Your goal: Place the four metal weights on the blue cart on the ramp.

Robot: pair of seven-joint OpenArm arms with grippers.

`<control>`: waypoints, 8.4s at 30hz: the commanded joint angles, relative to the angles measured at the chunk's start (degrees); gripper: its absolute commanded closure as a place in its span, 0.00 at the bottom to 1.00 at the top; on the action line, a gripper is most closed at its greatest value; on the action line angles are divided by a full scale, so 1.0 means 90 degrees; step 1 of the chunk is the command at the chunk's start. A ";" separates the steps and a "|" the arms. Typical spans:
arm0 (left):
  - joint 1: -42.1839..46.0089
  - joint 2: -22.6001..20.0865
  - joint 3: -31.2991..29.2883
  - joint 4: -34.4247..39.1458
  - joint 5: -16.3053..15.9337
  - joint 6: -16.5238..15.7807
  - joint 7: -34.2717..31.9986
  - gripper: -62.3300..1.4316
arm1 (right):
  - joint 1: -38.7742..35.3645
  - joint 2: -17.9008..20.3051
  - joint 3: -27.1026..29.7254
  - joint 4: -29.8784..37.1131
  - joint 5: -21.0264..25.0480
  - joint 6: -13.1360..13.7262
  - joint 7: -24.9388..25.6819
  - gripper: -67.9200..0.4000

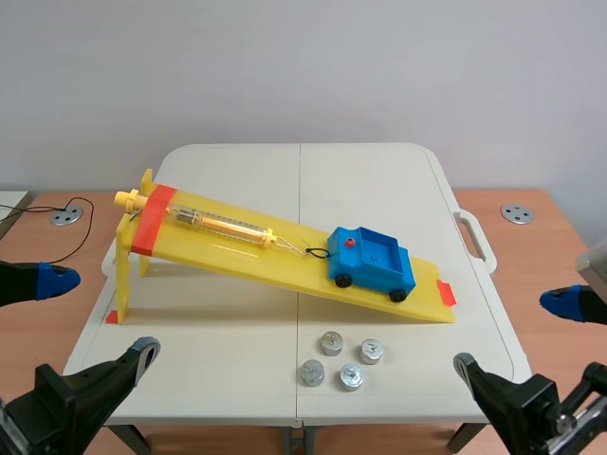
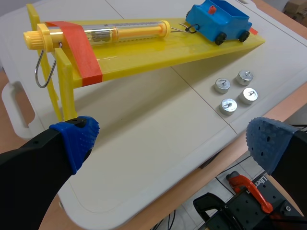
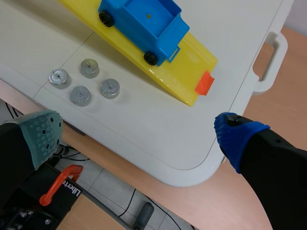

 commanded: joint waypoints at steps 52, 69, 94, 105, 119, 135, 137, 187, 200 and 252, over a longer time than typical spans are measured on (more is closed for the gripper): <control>-0.0061 0.0265 -0.0117 0.0466 -0.0471 -0.0063 0.0515 0.90 | 0.1554 -0.0794 -0.1377 0.0095 -0.0432 0.0104 -0.0838 0.39; -0.0061 0.0265 -0.0117 0.0466 -0.0471 -0.0063 0.0515 0.90 | 0.3007 -0.1727 -0.2419 -0.1360 -0.1396 0.0046 -0.1107 0.49; -0.0061 0.0265 -0.0117 0.0466 -0.0474 -0.0063 0.0520 0.90 | 0.3842 -0.2339 -0.3636 -0.2509 -0.2800 -0.0695 -0.0568 0.57; -0.0061 0.0262 -0.0117 0.0466 -0.0474 -0.0063 0.0522 0.90 | 0.4272 -0.2582 -0.3915 -0.3184 -0.2858 -0.0787 -0.0525 0.57; -0.0061 0.0262 -0.0117 0.0466 -0.0474 -0.0063 0.0522 0.90 | 0.4469 -0.2579 -0.4172 -0.3776 -0.2931 -0.0789 -0.0359 0.57; -0.0061 0.0262 -0.0117 0.0466 -0.0474 -0.0063 0.0520 0.90 | 0.4464 -0.2523 -0.4172 -0.3835 -0.2926 -0.0806 -0.0529 0.99; -0.0061 0.0262 -0.0117 0.0466 -0.0474 -0.0063 0.0522 0.90 | 0.4461 -0.2523 -0.4165 -0.3832 -0.2922 -0.0806 -0.0532 0.99; -0.0061 0.0260 -0.0117 0.0466 -0.0471 -0.0063 0.0539 0.90 | 0.4012 -0.2669 -0.0148 -0.0872 0.1615 -0.0408 -0.1792 0.99; -0.0061 0.0260 -0.0117 0.0466 -0.0471 -0.0063 0.0542 0.90 | 0.5059 -0.3109 -0.0175 -0.2052 0.1634 -0.0274 -0.1790 0.99; -0.0061 0.0260 -0.0117 0.0466 -0.0471 -0.0063 0.0542 0.90 | 0.6062 -0.3385 0.0112 -0.3517 0.1270 -0.0032 -0.1562 0.64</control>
